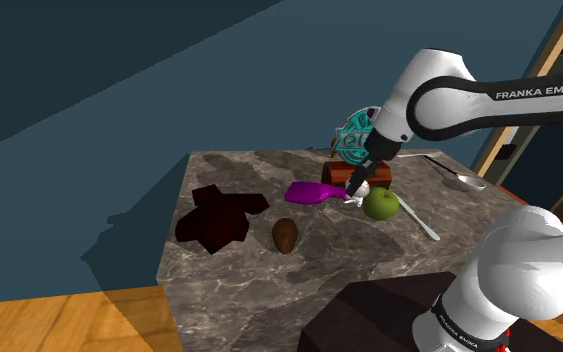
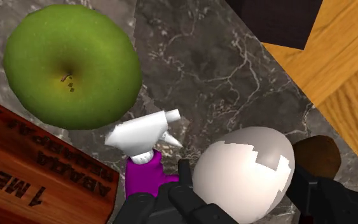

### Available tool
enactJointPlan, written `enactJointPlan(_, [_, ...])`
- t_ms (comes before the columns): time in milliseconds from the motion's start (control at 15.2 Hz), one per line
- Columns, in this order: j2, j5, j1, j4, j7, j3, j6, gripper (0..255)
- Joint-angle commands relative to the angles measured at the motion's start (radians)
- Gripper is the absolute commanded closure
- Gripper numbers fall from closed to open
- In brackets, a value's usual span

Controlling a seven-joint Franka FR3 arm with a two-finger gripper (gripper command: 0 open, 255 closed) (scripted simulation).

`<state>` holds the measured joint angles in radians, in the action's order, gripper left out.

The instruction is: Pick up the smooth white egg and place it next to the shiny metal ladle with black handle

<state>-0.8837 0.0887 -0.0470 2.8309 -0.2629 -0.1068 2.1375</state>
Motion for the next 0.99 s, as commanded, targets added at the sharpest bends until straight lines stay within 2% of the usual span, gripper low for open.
enactJointPlan(0, [-0.019,-0.036,0.040,0.005,-0.059,-0.054,-0.022,255])
enactJointPlan(528, [-0.006,-0.167,0.173,-0.044,-0.280,-0.259,-0.083,255])
enactJointPlan(924, [0.074,-0.241,0.228,-0.135,-0.441,-0.413,-0.103,255])
